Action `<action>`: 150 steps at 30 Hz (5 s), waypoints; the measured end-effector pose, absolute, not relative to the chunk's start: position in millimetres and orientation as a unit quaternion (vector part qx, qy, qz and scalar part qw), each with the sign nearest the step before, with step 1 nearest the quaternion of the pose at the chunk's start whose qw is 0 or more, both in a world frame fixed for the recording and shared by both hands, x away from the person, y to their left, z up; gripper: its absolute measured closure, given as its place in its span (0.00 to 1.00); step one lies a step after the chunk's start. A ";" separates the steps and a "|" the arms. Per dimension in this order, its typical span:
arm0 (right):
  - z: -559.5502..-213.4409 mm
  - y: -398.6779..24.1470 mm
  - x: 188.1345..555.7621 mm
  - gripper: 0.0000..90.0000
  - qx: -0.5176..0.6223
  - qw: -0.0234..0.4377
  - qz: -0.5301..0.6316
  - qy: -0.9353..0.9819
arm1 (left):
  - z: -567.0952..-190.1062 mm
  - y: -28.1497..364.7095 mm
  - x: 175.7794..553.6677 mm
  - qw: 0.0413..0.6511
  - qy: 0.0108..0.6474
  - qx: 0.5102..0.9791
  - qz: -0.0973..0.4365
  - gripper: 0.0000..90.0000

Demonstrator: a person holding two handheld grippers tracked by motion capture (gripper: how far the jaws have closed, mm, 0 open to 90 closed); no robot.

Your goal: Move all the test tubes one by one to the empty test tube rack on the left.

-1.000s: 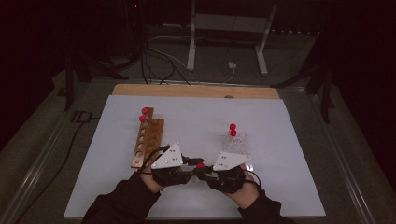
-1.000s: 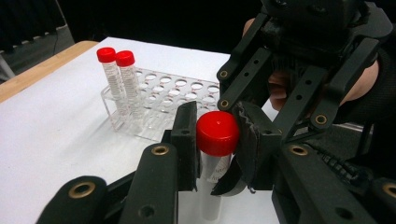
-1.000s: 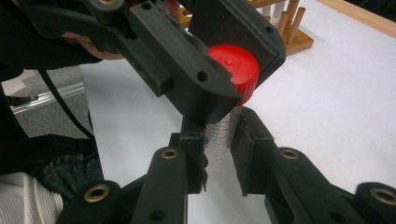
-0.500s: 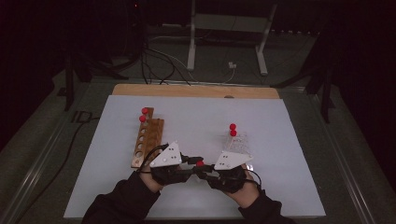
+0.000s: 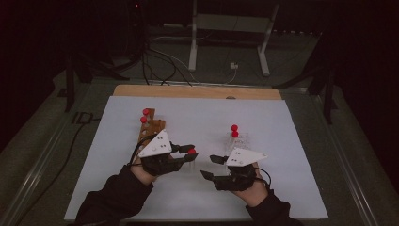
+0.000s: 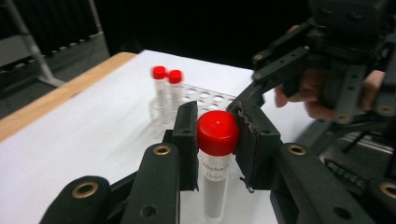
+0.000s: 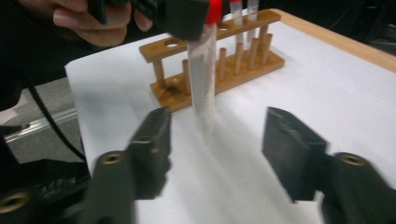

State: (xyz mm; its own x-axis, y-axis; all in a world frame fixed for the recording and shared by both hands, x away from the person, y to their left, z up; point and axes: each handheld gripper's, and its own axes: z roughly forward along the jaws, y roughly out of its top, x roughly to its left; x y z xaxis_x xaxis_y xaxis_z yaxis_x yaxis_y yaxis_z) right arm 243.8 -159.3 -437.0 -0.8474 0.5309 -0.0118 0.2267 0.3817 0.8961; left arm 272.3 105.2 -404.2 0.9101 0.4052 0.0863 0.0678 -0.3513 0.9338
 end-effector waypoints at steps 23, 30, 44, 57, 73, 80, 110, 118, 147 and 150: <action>-429.7 -170.7 245.9 0.00 0.258 0.153 0.527 0.795 | -371.2 164.0 301.0 0.559 0.226 0.764 0.228 0.80; -429.6 -171.8 246.3 0.00 0.255 0.154 0.530 0.794 | -367.9 177.8 306.9 0.554 0.247 0.755 0.249 0.80; -428.9 -173.2 247.2 0.00 0.257 0.157 0.528 0.794 | -372.5 206.4 321.1 0.542 0.298 0.731 0.288 0.80; -428.9 -173.8 246.7 0.00 0.255 0.161 0.529 0.793 | -394.9 223.7 337.1 0.529 0.343 0.712 0.309 0.80; -429.2 -174.8 247.1 0.00 0.257 0.157 0.530 0.793 | -431.6 215.8 350.1 0.497 0.359 0.735 0.289 0.80; -429.4 -175.1 247.8 0.00 0.258 0.154 0.530 0.793 | -442.6 212.5 353.7 0.479 0.362 0.748 0.284 0.80; -423.0 -183.7 248.5 0.00 0.259 0.164 0.542 0.783 | -435.8 209.8 330.7 0.495 0.337 0.767 0.231 0.27; -412.2 -196.0 250.5 0.00 0.241 0.201 0.547 0.776 | -426.9 208.2 303.2 0.534 0.301 0.765 0.196 0.02; -457.4 -234.4 326.5 0.24 0.379 0.232 0.455 0.772 | -431.1 198.5 269.5 0.560 0.240 0.774 0.173 0.00; -464.3 -231.5 327.9 0.40 0.374 0.238 0.439 0.781 | -431.7 198.2 269.3 0.561 0.239 0.774 0.171 0.00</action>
